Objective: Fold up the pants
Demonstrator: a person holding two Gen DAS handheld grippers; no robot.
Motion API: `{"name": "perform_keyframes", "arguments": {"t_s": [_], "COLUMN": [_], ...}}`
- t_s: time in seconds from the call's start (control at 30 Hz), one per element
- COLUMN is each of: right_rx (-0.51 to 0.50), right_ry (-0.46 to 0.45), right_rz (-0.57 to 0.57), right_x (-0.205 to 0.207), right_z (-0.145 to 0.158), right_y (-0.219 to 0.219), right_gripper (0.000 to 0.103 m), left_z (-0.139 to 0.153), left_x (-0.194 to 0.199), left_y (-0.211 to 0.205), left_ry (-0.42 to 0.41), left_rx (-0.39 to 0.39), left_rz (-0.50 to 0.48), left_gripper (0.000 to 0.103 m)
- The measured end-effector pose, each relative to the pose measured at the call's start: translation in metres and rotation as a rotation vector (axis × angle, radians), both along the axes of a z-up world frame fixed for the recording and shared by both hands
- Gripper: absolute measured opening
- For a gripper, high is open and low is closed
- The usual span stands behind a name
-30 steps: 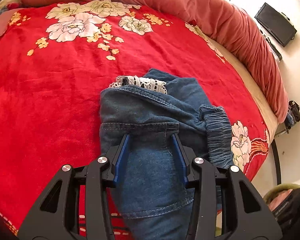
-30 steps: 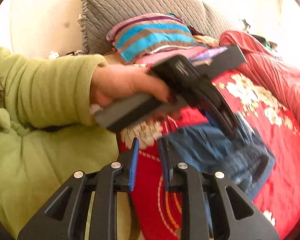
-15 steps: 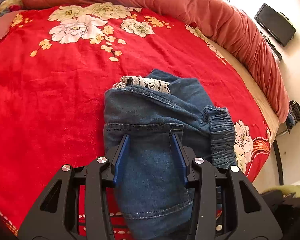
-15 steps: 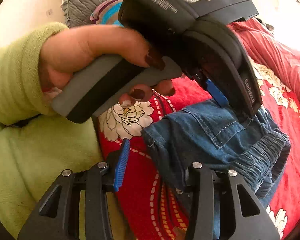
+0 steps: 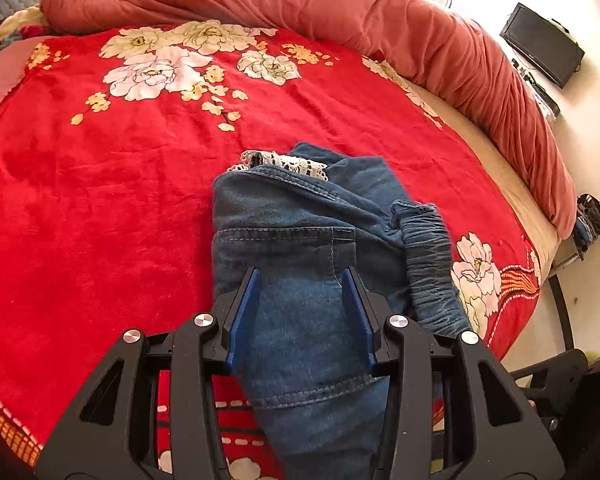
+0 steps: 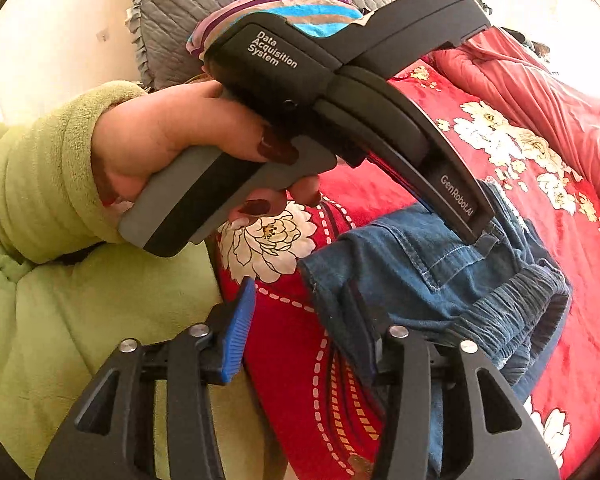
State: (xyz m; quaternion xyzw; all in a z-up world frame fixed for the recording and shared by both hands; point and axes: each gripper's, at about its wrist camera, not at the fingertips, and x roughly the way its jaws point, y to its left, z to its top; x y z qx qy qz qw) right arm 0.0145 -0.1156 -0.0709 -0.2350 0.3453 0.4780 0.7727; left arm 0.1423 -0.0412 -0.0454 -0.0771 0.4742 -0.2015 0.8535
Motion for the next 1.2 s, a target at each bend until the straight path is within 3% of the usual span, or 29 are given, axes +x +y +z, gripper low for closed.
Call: {"name": "perform_keyframes", "arguments": {"t_s": [0.27, 0.43, 0.57, 0.7, 0.93, 1.2], "right_rx": [0.004, 0.024, 0.062, 0.098, 0.171, 0.133], "right_ry": [-0.015, -0.027, -0.041, -0.084, -0.143, -0.083], "right_rz": [0.005, 0.018, -0.004, -0.102, -0.369, -0.633], "right_x": [-0.004, -0.009, -0.01, 0.0, 0.034, 0.075], "right_z": [0.004, 0.014, 0.028, 0.046, 0.068, 0.05], "right_y": [0.0, -0.003, -0.015, -0.038, -0.087, -0.123], "right_gripper": [0.052, 0.052, 0.062, 0.071, 0.084, 0.085], "left_z": [0.006, 0.011, 0.018, 0.024, 0.023, 0.008], "left_x": [-0.007, -0.012, -0.018, -0.023, -0.027, -0.024], "left_y": [0.005, 0.008, 0.012, 0.017, 0.027, 0.028], "left_ry": [-0.014, -0.032, -0.06, -0.091, -0.105, -0.064], "left_rx": [-0.009, -0.002, 0.019, 0.047, 0.056, 0.032], "left_rz": [0.011, 0.024, 0.045, 0.07, 0.113, 0.128], "left_gripper": [0.04, 0.048, 0.058, 0.067, 0.078, 0.079]}}
